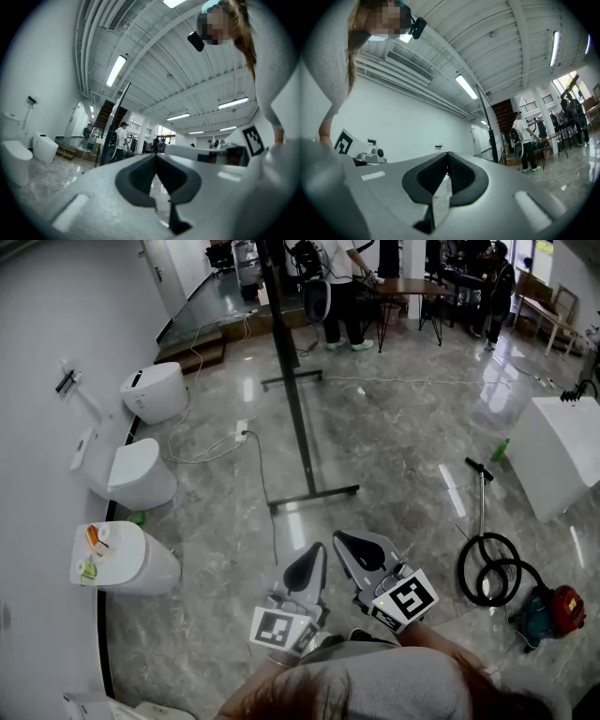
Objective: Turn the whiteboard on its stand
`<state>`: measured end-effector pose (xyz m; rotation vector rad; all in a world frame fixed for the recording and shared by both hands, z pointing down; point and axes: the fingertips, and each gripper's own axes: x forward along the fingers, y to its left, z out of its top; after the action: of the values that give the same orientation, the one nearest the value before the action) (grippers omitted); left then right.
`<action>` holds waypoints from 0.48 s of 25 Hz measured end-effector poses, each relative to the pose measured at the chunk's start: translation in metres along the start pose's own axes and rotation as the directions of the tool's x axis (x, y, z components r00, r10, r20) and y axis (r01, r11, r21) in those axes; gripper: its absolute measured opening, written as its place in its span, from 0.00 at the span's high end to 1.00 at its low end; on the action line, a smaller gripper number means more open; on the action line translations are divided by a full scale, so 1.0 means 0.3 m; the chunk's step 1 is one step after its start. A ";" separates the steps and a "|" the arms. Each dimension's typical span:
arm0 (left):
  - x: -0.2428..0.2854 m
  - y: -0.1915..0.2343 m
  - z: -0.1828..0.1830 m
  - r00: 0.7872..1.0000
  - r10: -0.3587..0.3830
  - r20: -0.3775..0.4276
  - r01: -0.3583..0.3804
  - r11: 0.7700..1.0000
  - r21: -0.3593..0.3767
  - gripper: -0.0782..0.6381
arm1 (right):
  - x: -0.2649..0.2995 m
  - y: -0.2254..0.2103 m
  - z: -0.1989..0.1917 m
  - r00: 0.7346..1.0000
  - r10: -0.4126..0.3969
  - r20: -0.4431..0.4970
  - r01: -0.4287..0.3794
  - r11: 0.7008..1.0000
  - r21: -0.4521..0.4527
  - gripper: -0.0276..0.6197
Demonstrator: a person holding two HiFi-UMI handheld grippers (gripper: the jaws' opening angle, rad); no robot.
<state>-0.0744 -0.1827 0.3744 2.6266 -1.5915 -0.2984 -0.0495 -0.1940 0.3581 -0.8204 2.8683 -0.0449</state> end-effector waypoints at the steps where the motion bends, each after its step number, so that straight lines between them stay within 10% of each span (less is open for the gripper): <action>1: 0.001 -0.002 -0.003 1.000 0.002 0.000 -0.002 1.000 0.003 0.89 | -0.001 0.001 0.001 1.000 0.008 -0.001 -0.008 1.000 0.004 0.95; 12: 0.067 -0.022 -0.005 1.000 0.017 0.013 -0.017 1.000 0.010 0.89 | -0.025 -0.047 0.005 1.000 0.030 -0.011 -0.030 0.999 -0.038 0.95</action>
<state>-0.0594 -0.1975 0.3722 2.6224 -1.6228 -0.3073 -0.0356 -0.2020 0.3586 -0.7862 2.8985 0.0089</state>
